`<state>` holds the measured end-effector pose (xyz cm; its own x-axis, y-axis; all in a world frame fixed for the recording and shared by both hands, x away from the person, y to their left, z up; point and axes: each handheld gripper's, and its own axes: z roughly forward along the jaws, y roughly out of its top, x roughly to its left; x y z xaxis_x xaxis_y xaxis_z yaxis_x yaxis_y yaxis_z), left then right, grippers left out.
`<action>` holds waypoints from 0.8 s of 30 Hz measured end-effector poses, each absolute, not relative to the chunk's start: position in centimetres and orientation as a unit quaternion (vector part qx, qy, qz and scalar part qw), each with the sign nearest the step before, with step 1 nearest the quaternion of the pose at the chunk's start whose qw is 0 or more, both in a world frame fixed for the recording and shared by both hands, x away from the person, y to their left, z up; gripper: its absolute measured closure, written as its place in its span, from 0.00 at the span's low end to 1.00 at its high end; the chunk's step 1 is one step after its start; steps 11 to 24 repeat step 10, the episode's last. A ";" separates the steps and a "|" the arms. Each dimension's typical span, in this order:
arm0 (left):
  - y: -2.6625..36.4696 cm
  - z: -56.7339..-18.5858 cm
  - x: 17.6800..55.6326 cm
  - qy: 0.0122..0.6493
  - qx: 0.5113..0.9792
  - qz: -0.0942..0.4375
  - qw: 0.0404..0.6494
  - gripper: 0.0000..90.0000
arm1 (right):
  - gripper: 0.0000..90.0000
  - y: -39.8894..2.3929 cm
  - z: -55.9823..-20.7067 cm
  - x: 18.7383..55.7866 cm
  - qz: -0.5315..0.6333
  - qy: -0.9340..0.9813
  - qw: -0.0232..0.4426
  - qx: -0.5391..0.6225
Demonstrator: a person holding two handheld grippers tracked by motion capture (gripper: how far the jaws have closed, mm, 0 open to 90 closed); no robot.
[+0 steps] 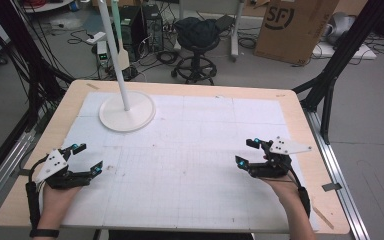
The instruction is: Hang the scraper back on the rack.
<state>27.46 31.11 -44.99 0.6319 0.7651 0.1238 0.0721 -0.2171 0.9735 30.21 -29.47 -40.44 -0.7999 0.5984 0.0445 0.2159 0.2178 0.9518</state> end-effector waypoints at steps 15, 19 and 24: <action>31.1 -45.0 27.5 0.290 0.716 0.313 0.553 0.17 | 0.25 -30.3 -43.9 29.3 0.550 0.758 0.189 0.295; 31.1 -45.0 27.5 0.290 0.716 0.313 0.553 0.17 | 0.25 -30.3 -43.9 29.3 0.550 0.758 0.189 0.295; 31.1 -45.0 27.5 0.290 0.716 0.313 0.553 0.17 | 0.25 -30.3 -43.9 29.3 0.550 0.758 0.189 0.295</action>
